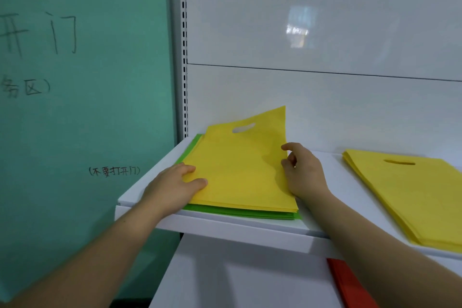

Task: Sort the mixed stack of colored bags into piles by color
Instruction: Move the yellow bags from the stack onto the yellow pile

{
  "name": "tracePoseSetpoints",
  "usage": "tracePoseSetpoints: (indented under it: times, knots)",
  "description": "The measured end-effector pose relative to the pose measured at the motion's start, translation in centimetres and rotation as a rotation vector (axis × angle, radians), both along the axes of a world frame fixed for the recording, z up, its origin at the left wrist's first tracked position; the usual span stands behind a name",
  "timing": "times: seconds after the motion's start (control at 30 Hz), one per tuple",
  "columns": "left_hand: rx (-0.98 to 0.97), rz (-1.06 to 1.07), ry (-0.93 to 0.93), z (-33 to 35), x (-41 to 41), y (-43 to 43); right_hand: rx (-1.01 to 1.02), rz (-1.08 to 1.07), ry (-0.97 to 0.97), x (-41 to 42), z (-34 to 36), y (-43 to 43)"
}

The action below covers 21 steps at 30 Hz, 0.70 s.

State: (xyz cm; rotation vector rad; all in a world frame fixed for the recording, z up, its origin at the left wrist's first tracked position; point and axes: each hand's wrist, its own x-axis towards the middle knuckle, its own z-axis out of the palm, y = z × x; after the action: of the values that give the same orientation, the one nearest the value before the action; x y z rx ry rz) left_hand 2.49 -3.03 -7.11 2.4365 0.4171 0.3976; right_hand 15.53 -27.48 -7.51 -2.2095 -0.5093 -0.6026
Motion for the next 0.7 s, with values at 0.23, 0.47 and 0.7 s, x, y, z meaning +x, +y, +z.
tracePoseSetpoints:
  times: [0.23, 0.47, 0.7]
  knots:
    - [-0.107, -0.043, 0.055, 0.9, -0.4, 0.2, 0.105, 0.031, -0.232, -1.5, 1.0, -0.1]
    - [-0.058, -0.023, 0.092, 2.3, -0.8, 0.3, 0.361, 0.100, -0.167, -2.5, 3.7, -0.5]
    - [-0.501, -0.095, -0.314, 5.3, -0.4, -3.0, 0.555, 0.062, -0.087, -2.3, 7.0, -5.0]
